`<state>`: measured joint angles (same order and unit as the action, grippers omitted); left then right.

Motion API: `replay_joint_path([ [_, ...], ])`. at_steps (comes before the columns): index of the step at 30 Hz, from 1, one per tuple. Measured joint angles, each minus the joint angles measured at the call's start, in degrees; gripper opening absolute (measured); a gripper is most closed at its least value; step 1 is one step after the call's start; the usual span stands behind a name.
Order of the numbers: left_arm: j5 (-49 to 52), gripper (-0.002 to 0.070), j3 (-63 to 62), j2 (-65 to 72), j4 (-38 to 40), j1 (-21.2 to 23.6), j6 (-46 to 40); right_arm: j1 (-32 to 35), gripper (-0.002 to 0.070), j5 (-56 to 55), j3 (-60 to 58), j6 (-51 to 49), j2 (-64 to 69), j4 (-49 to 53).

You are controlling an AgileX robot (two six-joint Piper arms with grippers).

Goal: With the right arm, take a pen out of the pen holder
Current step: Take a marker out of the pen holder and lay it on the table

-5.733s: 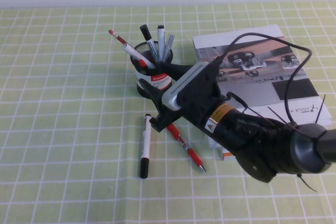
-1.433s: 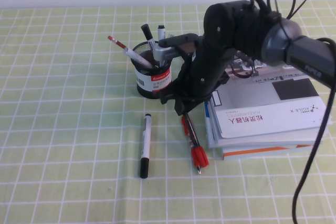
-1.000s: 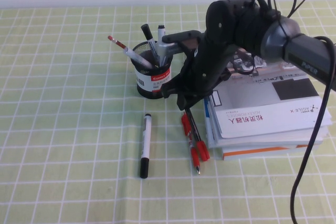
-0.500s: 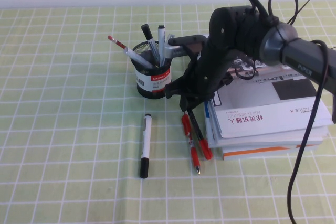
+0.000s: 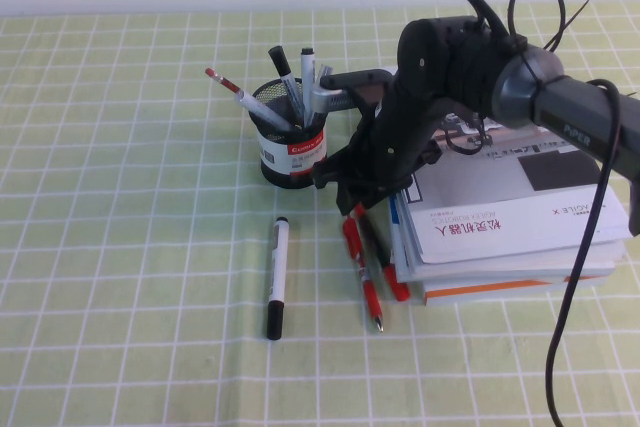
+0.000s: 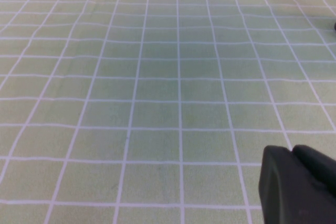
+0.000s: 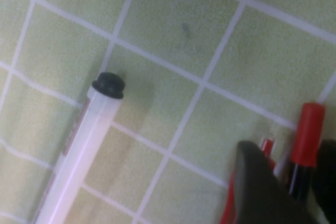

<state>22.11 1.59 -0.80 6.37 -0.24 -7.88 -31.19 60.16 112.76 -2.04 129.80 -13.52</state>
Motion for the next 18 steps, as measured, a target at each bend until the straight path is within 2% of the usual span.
replay_joint_path([
  [5, 0.00, -0.0005, 0.00, 0.00, 0.00, 0.00, 0.00, -0.11, 0.0218, -0.04, 0.00, 0.00, -0.95, 0.72],
  [9, 0.00, -0.0005, 0.00, 0.00, 0.00, 0.00, 0.00, -1.55, 0.0202, 0.07, 0.00, 0.00, -4.91, 3.52],
  [12, 0.00, -0.0005, 0.00, 0.00, 0.00, 0.00, 0.00, -3.85, 0.0137, 0.34, -1.24, 0.10, -10.71, 5.52],
  [15, 0.00, -0.0005, 0.00, 0.00, 0.00, 0.00, 0.00, -6.41, 0.0043, 0.73, -5.08, 0.20, -17.36, 7.04],
  [18, 0.00, -0.0005, 0.00, 0.00, 0.00, 0.00, 0.00, -7.97, 0.0003, 0.73, -10.87, 0.20, -24.68, 7.70],
])
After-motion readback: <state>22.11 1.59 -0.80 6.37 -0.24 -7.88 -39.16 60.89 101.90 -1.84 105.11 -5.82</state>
